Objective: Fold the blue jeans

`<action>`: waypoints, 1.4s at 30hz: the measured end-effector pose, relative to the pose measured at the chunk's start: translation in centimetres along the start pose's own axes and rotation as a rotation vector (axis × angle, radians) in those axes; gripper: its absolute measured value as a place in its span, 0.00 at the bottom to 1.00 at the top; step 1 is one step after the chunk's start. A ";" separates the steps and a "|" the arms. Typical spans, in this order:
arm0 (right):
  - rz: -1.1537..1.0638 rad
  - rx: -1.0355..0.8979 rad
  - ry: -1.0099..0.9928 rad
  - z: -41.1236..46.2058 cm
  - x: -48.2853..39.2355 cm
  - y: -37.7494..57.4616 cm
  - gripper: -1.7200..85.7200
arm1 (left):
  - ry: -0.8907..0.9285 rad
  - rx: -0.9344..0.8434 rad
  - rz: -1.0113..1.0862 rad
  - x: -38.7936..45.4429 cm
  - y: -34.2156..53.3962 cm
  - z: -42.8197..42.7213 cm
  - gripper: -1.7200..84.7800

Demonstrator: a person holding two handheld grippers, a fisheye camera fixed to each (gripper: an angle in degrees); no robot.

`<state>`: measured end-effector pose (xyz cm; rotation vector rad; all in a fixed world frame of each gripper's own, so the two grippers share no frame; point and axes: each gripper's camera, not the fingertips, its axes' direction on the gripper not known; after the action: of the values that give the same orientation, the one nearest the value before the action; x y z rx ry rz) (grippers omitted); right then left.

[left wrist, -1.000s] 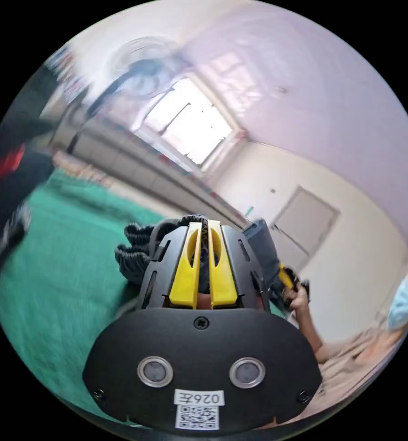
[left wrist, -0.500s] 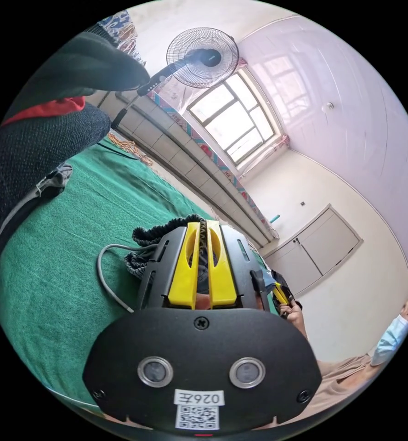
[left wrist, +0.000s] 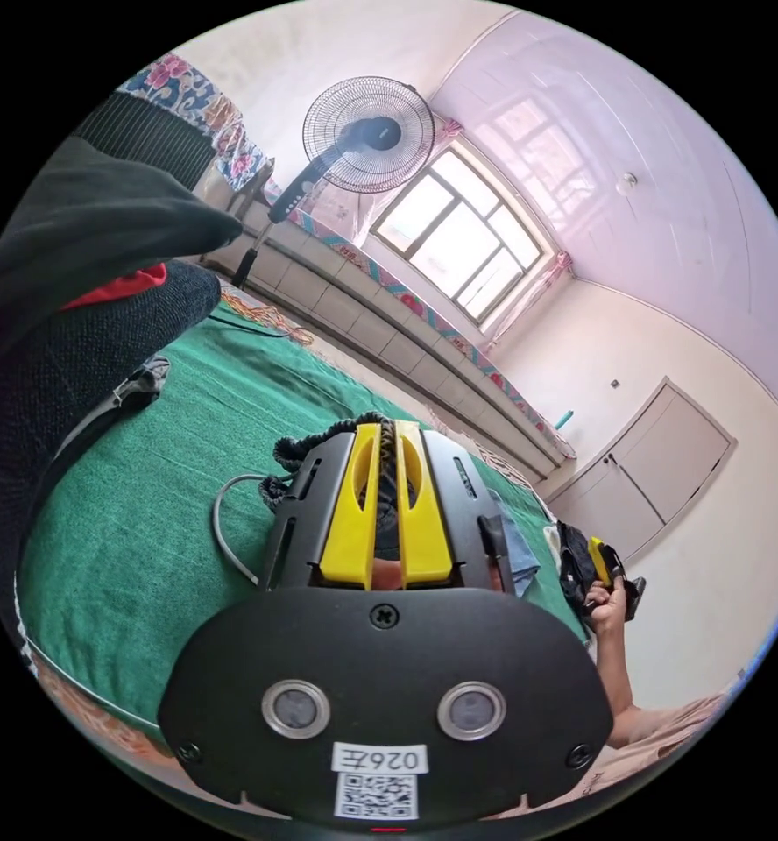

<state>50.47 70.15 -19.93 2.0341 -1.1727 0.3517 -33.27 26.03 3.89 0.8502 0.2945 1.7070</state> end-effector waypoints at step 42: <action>-0.306 -0.271 0.229 13.5 10.0 17.2 0.01 | 0.097 -0.399 0.177 2.7 -13.7 10.1 0.12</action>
<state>39.88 48.98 -15.48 1.8429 -0.7138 0.2506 -16.61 30.59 3.93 0.5114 -0.0611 1.8903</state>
